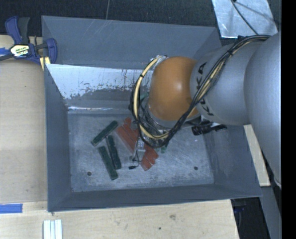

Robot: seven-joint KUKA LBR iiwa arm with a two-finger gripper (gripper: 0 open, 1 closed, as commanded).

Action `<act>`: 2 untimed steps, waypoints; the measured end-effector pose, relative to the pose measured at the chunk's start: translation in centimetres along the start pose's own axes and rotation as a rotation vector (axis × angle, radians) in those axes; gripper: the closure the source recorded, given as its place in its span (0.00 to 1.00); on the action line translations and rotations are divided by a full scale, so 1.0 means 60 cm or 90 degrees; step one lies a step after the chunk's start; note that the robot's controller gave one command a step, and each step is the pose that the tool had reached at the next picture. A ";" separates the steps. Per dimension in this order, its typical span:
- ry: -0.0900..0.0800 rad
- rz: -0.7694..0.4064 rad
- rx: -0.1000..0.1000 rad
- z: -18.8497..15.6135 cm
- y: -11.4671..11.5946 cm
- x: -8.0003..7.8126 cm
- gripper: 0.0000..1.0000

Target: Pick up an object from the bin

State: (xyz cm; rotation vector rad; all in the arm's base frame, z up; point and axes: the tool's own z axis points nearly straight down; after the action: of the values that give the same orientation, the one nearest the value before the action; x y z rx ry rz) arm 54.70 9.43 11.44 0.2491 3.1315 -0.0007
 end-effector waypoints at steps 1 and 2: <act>-0.002 0.131 -0.001 0.074 -0.020 -0.037 0.00; -0.005 0.056 -0.001 0.070 -0.003 -0.007 0.00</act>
Offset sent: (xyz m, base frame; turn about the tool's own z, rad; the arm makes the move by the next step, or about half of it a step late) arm -0.0031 0.0025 -0.0444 0.0594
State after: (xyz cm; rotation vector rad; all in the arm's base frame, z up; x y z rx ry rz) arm 55.09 9.21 7.21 0.3857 3.1091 0.0010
